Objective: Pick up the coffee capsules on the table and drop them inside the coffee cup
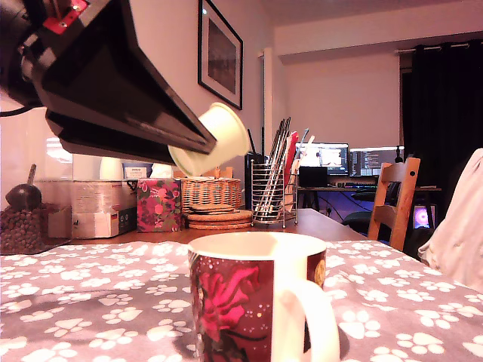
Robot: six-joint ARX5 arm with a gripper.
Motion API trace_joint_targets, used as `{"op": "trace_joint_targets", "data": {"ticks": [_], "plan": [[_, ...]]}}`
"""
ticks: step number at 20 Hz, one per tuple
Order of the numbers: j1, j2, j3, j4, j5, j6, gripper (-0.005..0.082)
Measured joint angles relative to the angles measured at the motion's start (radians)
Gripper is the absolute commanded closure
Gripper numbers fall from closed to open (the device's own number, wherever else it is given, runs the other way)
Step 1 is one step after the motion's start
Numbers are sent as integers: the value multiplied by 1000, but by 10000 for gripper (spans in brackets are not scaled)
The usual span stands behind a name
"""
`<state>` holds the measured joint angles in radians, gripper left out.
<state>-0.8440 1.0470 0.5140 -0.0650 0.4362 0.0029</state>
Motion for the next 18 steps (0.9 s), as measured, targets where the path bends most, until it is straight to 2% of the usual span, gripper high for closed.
{"op": "trace_joint_targets", "data": {"ticks": [5,13,18], "plan": [[-55,5,34,-76,-88,-3,730],[-95,154,125,-151,-106,-3,729],[-119,231,224,-213,-149,-2,729]]}}
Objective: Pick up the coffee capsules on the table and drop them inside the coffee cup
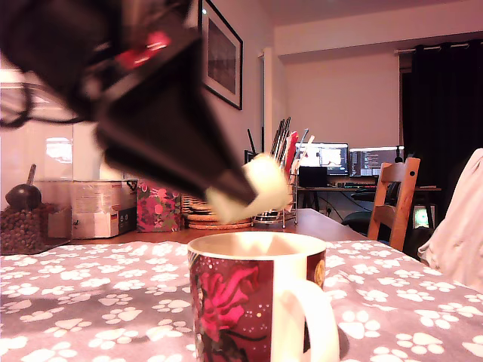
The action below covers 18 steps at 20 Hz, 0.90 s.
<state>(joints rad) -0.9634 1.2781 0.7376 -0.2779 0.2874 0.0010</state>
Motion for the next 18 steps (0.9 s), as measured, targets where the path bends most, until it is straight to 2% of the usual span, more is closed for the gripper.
{"op": "trace_joint_targets", "data": {"ticks": [8,18], "plan": [[-10,107,35,-55,-41,2,729],[-10,120,40,-43,-47,2,727]]}}
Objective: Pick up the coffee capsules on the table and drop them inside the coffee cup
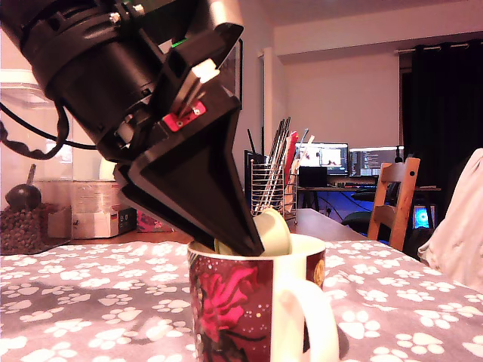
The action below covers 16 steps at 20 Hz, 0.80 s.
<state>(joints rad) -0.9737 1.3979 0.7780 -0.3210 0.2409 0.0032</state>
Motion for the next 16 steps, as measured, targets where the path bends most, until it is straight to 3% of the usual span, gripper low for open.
{"op": "trace_joint_targets", "data": {"ticks": [3,8,16], "plan": [[0,0,0,0,0,0,670],[0,0,0,0,0,-25,353],[0,0,5,6,2,-26,341]]}}
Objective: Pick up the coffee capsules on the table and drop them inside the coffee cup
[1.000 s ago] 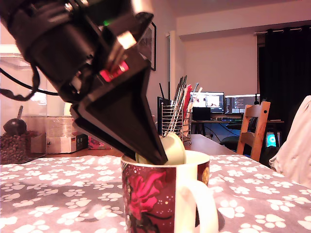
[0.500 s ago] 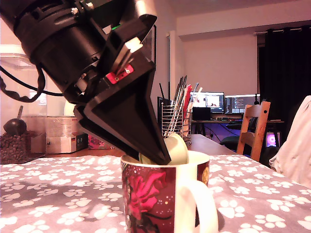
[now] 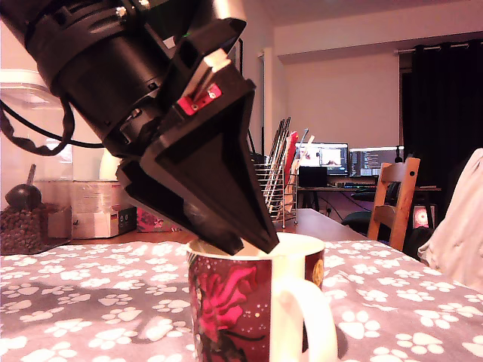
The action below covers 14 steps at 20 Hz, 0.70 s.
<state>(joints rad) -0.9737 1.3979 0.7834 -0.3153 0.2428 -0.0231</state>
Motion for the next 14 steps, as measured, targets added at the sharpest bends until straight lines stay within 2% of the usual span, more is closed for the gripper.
{"op": "trace_joint_targets", "data": {"ticks": [4,6,9,10,14], "plan": [[0,-1,0,-3,6,0,368],[0,-6,0,-8,6,-5,486],[0,-51,0,-14,4,-23,758],[0,-78,0,-14,0,-23,794],[0,-161,0,-13,-51,-23,792]]}}
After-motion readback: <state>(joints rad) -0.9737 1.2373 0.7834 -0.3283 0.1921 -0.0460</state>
